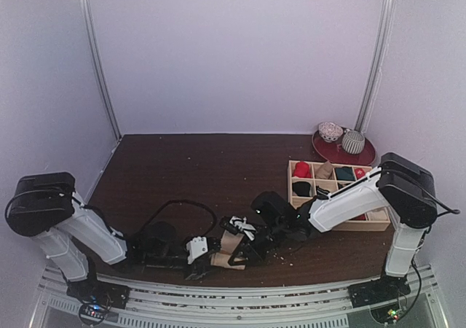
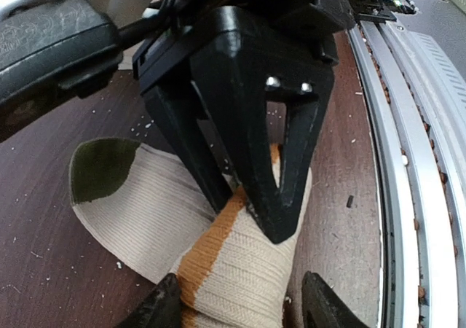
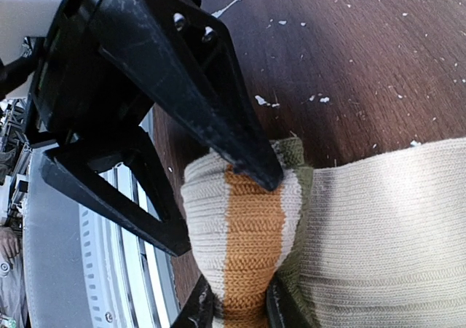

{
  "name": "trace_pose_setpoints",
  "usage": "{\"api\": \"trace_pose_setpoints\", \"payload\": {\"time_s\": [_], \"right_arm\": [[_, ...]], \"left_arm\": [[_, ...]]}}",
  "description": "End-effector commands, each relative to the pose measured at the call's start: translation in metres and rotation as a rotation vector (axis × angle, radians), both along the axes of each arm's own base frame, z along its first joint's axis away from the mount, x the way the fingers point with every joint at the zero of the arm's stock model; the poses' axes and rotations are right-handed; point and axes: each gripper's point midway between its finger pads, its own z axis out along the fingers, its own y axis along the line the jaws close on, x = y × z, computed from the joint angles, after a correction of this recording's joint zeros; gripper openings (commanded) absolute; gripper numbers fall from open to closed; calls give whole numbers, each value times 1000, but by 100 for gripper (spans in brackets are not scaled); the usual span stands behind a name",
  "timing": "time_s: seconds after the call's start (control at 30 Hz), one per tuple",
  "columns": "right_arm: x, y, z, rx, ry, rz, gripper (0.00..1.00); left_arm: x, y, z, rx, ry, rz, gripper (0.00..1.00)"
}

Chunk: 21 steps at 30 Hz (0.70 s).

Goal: Roll the socks
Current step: Roll the sock at the center of the board.

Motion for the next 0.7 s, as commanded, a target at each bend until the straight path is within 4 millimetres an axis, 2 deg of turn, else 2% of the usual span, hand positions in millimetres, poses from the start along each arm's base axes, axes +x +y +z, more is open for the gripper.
{"api": "trace_pose_setpoints", "payload": {"time_s": [0.0,0.1,0.17,0.27,0.33,0.53,0.67], "right_arm": [[-15,-35,-43,-190,106,-13,20],[-15,-35,-44,-192,100,-7,20],[-15,-35,-44,-189,101,-6,20],[-14,-34,-42,-179,100,-9,21],[-14,-32,-38,-163,95,-9,24],[-8,-26,-16,-95,44,-20,30],[11,-30,11,-52,-115,-85,33]], "left_arm": [[-3,-10,6,-48,4,-25,54],[-2,-10,1,-37,18,-17,51],[-2,-13,-2,-30,25,-19,45],[-1,-19,-9,-4,44,-25,22],[-1,-21,-16,18,63,-27,0],[5,-13,-35,93,156,69,0],[6,-5,-47,202,279,156,0]]}}
